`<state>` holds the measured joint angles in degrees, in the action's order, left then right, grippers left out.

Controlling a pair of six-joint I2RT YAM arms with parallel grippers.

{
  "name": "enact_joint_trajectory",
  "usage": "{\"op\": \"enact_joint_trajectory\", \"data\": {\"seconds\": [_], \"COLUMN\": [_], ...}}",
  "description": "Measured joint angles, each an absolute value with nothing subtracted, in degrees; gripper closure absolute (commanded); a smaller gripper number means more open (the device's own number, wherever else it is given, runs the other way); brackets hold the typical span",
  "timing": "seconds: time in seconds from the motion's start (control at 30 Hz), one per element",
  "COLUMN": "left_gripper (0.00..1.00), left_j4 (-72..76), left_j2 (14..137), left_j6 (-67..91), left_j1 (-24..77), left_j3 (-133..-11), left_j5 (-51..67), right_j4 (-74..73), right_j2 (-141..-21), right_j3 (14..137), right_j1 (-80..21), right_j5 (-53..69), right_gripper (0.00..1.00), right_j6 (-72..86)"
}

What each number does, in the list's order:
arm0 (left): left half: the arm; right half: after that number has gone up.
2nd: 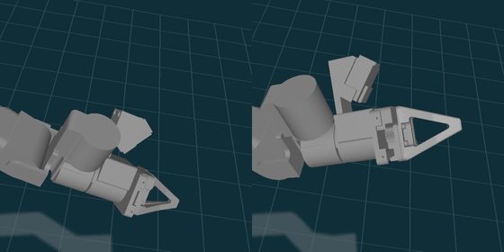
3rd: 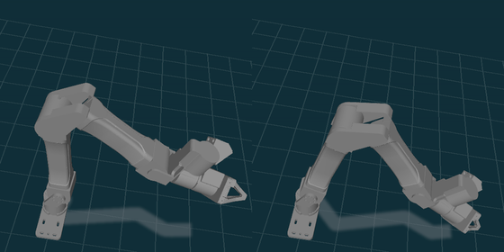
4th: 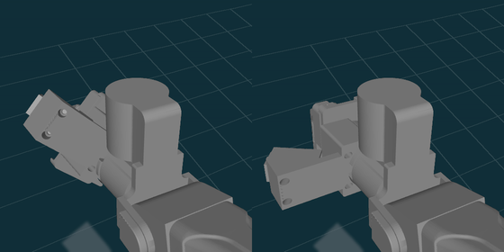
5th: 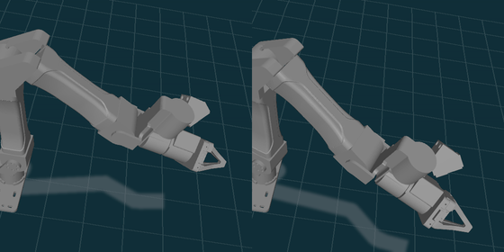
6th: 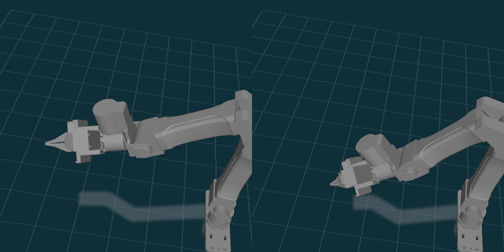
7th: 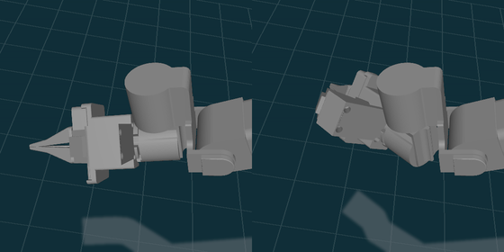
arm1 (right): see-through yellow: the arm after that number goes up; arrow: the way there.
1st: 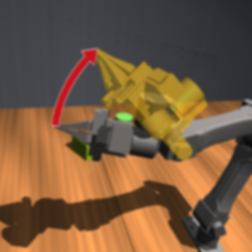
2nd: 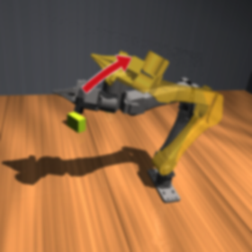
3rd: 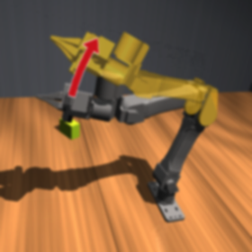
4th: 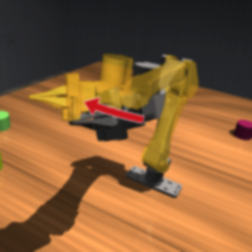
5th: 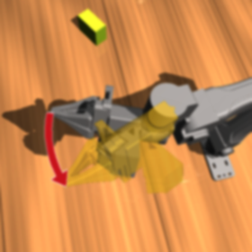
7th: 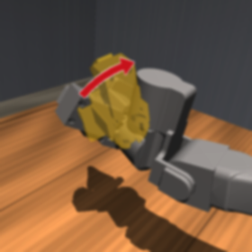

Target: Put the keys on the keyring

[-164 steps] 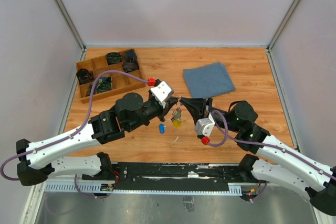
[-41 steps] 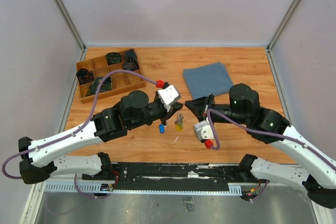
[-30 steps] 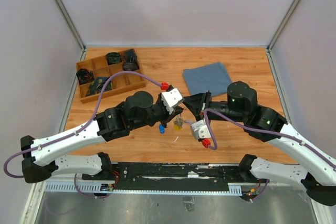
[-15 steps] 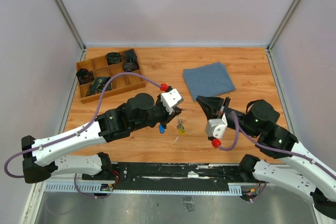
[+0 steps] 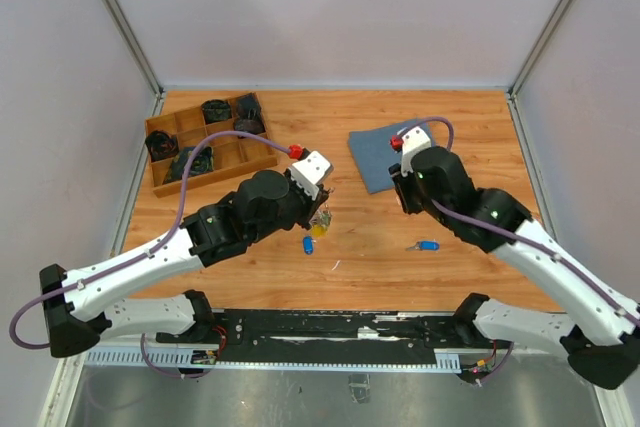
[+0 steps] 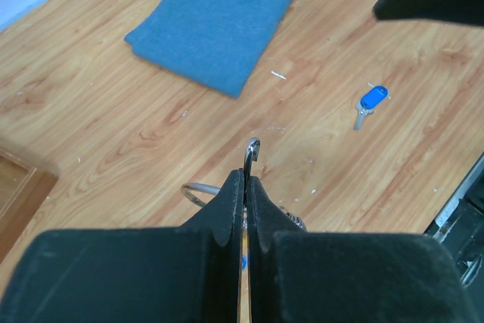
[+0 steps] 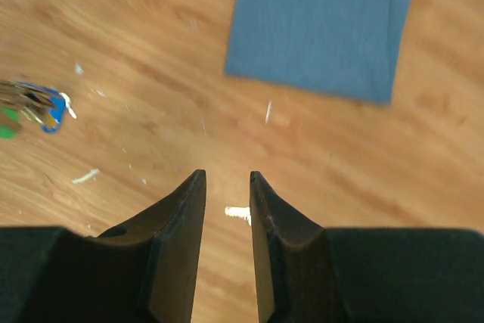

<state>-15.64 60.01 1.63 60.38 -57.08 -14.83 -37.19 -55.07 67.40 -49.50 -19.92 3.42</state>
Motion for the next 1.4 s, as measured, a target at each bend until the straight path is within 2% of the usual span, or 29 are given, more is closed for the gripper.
{"op": "enact_joint_trajectory", "data": {"seconds": [0.2, 0.33, 0.5, 0.83, 1.13, 1.4], "left_gripper": [0.99, 1.0, 1.0, 0.99, 0.99, 1.0], "left_j4": [-15.4, -15.3, -15.2, -15.2, -15.7, -16.4], "left_j2": [60.0, 60.0, 60.0, 59.9, 58.3, 58.4], "left_j6": [2.0, 2.3, 2.5, 2.5, 3.3, 3.3], "left_j1": [59.8, 59.8, 59.8, 59.8, 59.8, 59.8], "left_j3": [-56.8, -56.1, -55.5, -55.5, -55.5, -55.5], "left_j5": [-15.0, -15.0, -14.9, -15.0, -13.6, -12.8], "right_j4": [-44.5, -45.1, -43.9, -45.3, -44.6, -43.4], "right_j2": [-61.6, -61.0, -60.5, -79.9, -86.0, -89.5], "right_j3": [59.7, 50.3, 44.9, 51.4, 52.8, 52.8], "right_j1": [-29.4, -22.8, -22.7, -30.2, -30.7, -30.4], "right_j5": [-7.7, -3.9, -4.0, -6.9, -12.0, -12.1], "right_gripper": [0.61, 0.59, 0.61, 0.59, 0.65, 0.67], "right_j6": [17.5, 24.2, 28.1, 26.1, 25.6, 25.6]}}
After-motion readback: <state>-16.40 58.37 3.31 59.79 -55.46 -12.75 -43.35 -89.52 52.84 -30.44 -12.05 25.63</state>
